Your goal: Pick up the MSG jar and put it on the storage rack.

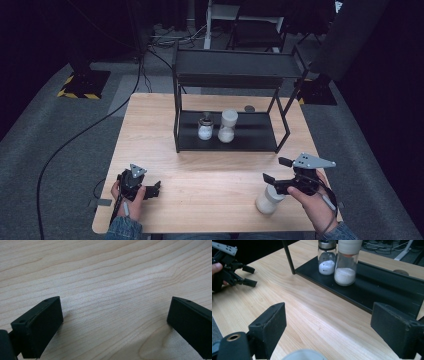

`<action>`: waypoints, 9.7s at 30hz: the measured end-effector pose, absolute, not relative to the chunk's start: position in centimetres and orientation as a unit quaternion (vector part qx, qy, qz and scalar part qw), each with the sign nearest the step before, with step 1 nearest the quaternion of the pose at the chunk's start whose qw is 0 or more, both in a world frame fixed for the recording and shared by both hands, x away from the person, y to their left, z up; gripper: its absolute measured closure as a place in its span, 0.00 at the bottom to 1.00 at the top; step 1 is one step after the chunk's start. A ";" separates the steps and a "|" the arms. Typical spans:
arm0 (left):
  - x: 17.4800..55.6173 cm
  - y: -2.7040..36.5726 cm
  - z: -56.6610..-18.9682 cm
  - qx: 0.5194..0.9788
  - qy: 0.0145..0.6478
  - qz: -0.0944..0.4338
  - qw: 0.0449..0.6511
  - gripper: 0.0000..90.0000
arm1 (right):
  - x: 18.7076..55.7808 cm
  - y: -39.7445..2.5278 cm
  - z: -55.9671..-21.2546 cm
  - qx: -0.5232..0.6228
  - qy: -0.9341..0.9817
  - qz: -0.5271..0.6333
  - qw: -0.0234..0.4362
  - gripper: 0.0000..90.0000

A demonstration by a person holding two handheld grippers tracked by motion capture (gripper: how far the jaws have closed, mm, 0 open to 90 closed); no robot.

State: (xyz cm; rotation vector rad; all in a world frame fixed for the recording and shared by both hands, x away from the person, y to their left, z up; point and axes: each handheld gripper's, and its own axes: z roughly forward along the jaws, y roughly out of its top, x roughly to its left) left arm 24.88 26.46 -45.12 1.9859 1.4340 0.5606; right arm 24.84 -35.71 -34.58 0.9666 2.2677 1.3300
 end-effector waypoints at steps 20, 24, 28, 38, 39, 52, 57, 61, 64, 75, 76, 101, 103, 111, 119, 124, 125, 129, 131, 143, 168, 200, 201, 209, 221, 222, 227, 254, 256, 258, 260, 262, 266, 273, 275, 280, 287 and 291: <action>24.9 26.5 -45.1 0.752 0.543 0.212 0.309 0.00 | 23.4 -35.6 -36.9 0.331 0.802 0.469 0.164 0.15; 24.9 26.5 -45.1 0.752 0.543 0.212 0.309 0.00 | 23.1 -35.6 -37.2 0.331 0.803 0.467 0.162 0.15; 24.9 26.5 -45.1 0.752 0.543 0.212 0.309 0.00 | 22.9 -35.6 -37.7 0.331 0.804 0.466 0.162 0.15; 24.9 26.5 -45.1 0.752 0.543 0.212 0.309 0.00 | 22.6 -35.8 -38.9 0.331 0.806 0.465 0.158 0.15; 24.9 26.5 -45.1 0.752 0.543 0.212 0.309 0.00 | 22.6 -35.8 -39.0 0.331 0.806 0.465 0.157 0.15; 24.9 26.5 -45.1 0.752 0.543 0.212 0.309 0.00 | 22.6 -35.7 -40.0 0.334 0.810 0.457 0.153 0.17; 24.9 26.5 -45.1 0.752 0.543 0.212 0.309 0.00 | 22.8 -35.9 -40.5 0.335 0.813 0.452 0.148 0.25; 24.9 26.5 -45.1 0.751 0.543 0.212 0.309 0.00 | 22.9 -36.1 -40.8 0.336 0.814 0.452 0.142 0.29; 24.9 26.5 -45.1 0.752 0.543 0.212 0.309 0.00 | 22.8 -35.9 -40.7 0.336 0.814 0.451 0.143 0.35; 24.9 26.5 -45.1 0.752 0.543 0.212 0.309 0.00 | 22.3 -35.6 -40.7 0.329 0.816 0.449 0.158 0.38; 24.9 26.5 -45.1 0.752 0.543 0.212 0.309 0.00 | 22.3 -35.6 -40.6 0.328 0.817 0.448 0.158 0.38; 24.9 26.5 -45.1 0.752 0.543 0.212 0.309 0.00 | 24.3 -35.0 -37.3 0.312 0.818 0.450 0.176 0.38; 24.9 26.5 -45.1 0.751 0.543 0.212 0.309 0.00 | 24.5 -35.0 -37.1 0.312 0.817 0.451 0.178 0.38; 24.9 26.5 -45.1 0.752 0.543 0.212 0.309 0.00 | 25.5 -35.1 -36.1 0.311 0.817 0.451 0.179 0.38; 24.9 26.5 -45.1 0.752 0.542 0.213 0.309 0.00 | 26.9 -35.0 -35.3 0.304 0.821 0.447 0.182 0.38; 24.9 26.5 -45.1 0.752 0.542 0.213 0.309 0.00 | 27.9 -34.9 -34.9 0.300 0.822 0.448 0.182 0.38; 24.9 26.5 -45.1 0.752 0.542 0.213 0.309 0.00 | 28.1 -34.9 -34.8 0.299 0.823 0.448 0.183 0.38; 24.9 26.5 -45.1 0.752 0.542 0.212 0.309 0.00 | 28.8 -34.8 -34.5 0.298 0.822 0.449 0.183 0.38; 24.9 26.5 -45.1 0.752 0.542 0.212 0.309 0.00 | 29.2 -34.8 -34.3 0.298 0.822 0.451 0.182 0.38; 24.9 26.5 -45.1 0.752 0.542 0.212 0.309 0.00 | 31.2 -34.5 -32.9 0.296 0.820 0.453 0.187 0.38; 24.9 26.5 -45.1 0.754 0.540 0.212 0.308 0.00 | 35.5 -32.7 -32.1 0.290 0.824 0.448 0.190 0.37; 24.9 26.5 -45.1 0.754 0.540 0.212 0.308 0.00 | 40.9 -31.4 -32.6 0.323 0.817 0.428 0.214 0.37; 24.9 26.5 -45.1 0.754 0.541 0.212 0.308 0.00 | 41.1 -31.4 -32.7 0.324 0.816 0.428 0.214 0.37; 24.9 26.5 -45.1 0.754 0.540 0.212 0.308 0.00 | 42.4 -30.9 -33.4 0.340 0.812 0.423 0.213 0.37; 24.9 26.5 -45.1 0.755 0.538 0.212 0.309 0.00 | 43.8 -29.7 -34.7 0.353 0.813 0.409 0.218 0.37; 24.9 26.5 -45.1 0.755 0.538 0.211 0.309 0.00 | 44.0 -29.7 -34.9 0.354 0.812 0.410 0.217 0.37; 24.9 26.5 -45.1 0.755 0.538 0.211 0.310 0.00 | 44.4 -29.4 -35.4 0.357 0.812 0.407 0.219 0.37; 24.9 26.6 -45.1 0.756 0.536 0.211 0.310 0.00 | 45.2 -28.5 -37.3 0.371 0.811 0.397 0.220 0.37; 24.9 26.6 -45.1 0.756 0.536 0.211 0.310 0.00 | 45.1 -28.4 -37.4 0.371 0.810 0.397 0.220 0.37; 24.9 26.6 -45.1 0.756 0.536 0.211 0.310 0.00 | 45.1 -28.4 -37.4 0.370 0.810 0.397 0.221 0.37; 24.9 26.6 -45.1 0.756 0.536 0.211 0.310 0.00 | 44.9 -28.4 -37.5 0.368 0.811 0.397 0.224 0.37; 24.9 26.6 -45.1 0.756 0.536 0.211 0.310 0.00 | 44.8 -28.4 -37.6 0.365 0.810 0.399 0.226 0.37; 24.9 26.6 -45.1 0.756 0.536 0.211 0.310 0.00 | 44.9 -28.9 -37.8 0.369 0.805 0.413 0.214 0.28; 24.9 26.6 -45.1 0.756 0.536 0.211 0.310 0.00 | 43.6 -29.0 -36.6 0.359 0.798 0.421 0.239 0.20; 24.9 26.6 -45.1 0.756 0.536 0.211 0.310 0.00 | 43.2 -29.3 -36.3 0.360 0.795 0.427 0.237 0.19; 24.9 26.6 -45.1 0.756 0.536 0.211 0.310 0.00 | 42.1 -29.9 -35.5 0.355 0.790 0.440 0.239 0.19; 24.9 26.6 -45.1 0.757 0.535 0.210 0.310 0.00 | 40.1 -31.3 -34.7 0.354 0.785 0.452 0.232 0.19; 24.9 26.6 -45.1 0.757 0.535 0.210 0.310 0.00 | 39.0 -32.0 -34.6 0.350 0.786 0.456 0.230 0.19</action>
